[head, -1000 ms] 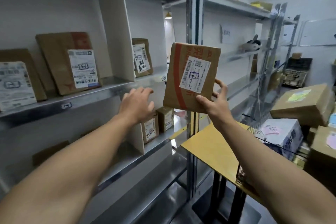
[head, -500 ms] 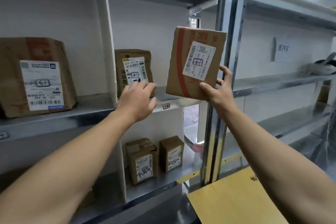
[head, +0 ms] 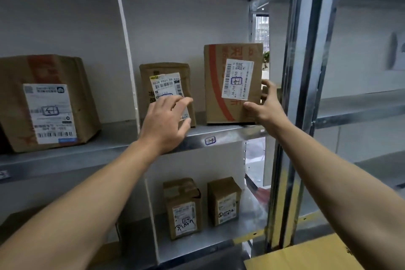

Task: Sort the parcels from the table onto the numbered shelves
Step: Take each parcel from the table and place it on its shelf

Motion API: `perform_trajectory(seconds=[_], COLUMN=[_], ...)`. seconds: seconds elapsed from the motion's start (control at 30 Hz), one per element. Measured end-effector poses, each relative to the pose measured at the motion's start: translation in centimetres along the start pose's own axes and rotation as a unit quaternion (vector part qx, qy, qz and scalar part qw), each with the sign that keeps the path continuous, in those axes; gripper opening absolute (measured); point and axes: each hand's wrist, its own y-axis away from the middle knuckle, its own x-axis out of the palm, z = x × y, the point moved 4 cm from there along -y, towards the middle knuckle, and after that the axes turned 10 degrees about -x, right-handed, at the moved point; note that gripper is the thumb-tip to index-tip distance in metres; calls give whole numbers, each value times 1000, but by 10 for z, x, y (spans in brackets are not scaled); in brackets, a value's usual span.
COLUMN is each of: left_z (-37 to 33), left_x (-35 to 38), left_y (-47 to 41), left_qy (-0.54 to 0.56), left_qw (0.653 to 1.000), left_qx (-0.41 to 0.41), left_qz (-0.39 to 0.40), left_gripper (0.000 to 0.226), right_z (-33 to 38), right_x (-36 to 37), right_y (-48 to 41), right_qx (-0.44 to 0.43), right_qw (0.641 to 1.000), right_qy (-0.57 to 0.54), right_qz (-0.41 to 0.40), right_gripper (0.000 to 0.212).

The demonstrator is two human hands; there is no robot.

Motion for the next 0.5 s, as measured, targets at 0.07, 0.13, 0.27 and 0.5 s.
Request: perform_trajectory(seconds=[0.07, 0.13, 0.27, 0.5], left_z=[1, 2, 4, 5], left_x=[2, 4, 7, 8], left_y=[-3, -5, -5, -4], left_qy=[1, 4, 10, 11], left_qw=[1000, 1000, 1000, 1000], left_qx=[-1, -6, -8, -14], left_qz=[-8, -16, -17, -25], left_gripper=[51, 52, 52, 52], right_z=[-5, -9, -12, -16], right_x=[3, 6, 14, 20], right_y=[-4, -8, -16, -24], right_qx=[11, 16, 18, 15], right_qw=[1000, 1000, 1000, 999], right_qy=[6, 0, 14, 35], right_qz=[-2, -3, -12, -22], right_gripper=[74, 78, 81, 75])
